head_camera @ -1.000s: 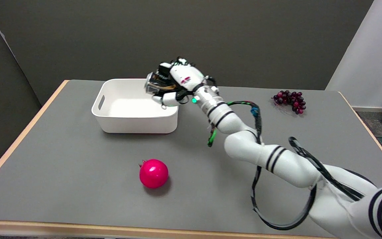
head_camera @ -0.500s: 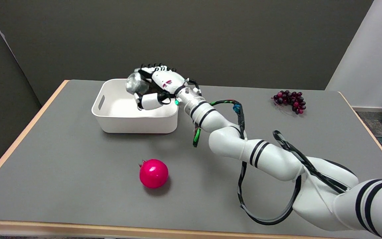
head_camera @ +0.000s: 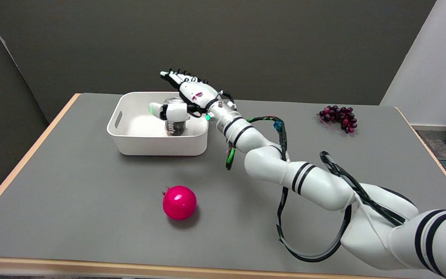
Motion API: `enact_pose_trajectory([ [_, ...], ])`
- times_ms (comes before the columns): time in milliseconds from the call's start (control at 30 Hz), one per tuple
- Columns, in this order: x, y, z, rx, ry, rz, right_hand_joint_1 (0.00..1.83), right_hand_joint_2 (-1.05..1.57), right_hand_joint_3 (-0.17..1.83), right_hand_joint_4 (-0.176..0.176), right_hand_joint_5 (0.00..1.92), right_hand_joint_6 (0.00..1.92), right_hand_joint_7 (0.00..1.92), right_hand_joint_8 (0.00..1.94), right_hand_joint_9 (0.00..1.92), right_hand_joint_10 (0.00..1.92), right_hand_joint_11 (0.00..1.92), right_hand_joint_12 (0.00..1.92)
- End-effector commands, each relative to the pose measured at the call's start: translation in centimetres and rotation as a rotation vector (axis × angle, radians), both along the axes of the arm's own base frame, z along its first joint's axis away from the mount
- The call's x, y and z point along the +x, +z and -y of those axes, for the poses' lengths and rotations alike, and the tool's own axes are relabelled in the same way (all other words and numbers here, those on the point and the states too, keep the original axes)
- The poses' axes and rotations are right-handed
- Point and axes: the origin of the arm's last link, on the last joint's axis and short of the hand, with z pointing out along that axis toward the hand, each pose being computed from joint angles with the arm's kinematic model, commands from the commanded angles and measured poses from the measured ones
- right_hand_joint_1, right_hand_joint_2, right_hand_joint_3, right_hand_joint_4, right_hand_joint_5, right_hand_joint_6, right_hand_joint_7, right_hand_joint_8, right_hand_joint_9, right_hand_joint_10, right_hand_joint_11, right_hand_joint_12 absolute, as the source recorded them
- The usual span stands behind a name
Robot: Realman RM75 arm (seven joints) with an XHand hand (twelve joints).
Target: Place the black can into the white box.
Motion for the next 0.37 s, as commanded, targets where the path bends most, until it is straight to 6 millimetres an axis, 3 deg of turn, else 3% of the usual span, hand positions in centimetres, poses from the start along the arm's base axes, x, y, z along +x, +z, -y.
enact_pose_trajectory([
  [33,3.8,8.0,-3.5,-0.123,0.146,0.141,0.14,0.61,0.82,0.028,0.00,0.27,0.00,0.22,0.00,0.28,0.00,0.65],
  [133,4.8,11.7,-5.6,-0.181,0.200,0.208,0.15,0.57,0.92,0.025,0.03,0.25,0.03,0.17,0.00,0.28,0.00,0.67],
  [200,5.1,13.9,-7.2,-0.221,0.240,0.229,0.14,0.62,0.84,0.021,0.02,0.27,0.01,0.22,0.00,0.28,0.00,0.62],
  [367,5.8,19.1,-11.9,-0.331,0.353,0.242,0.16,0.59,0.92,0.008,0.05,0.27,0.04,0.18,0.00,0.27,0.00,0.61],
])
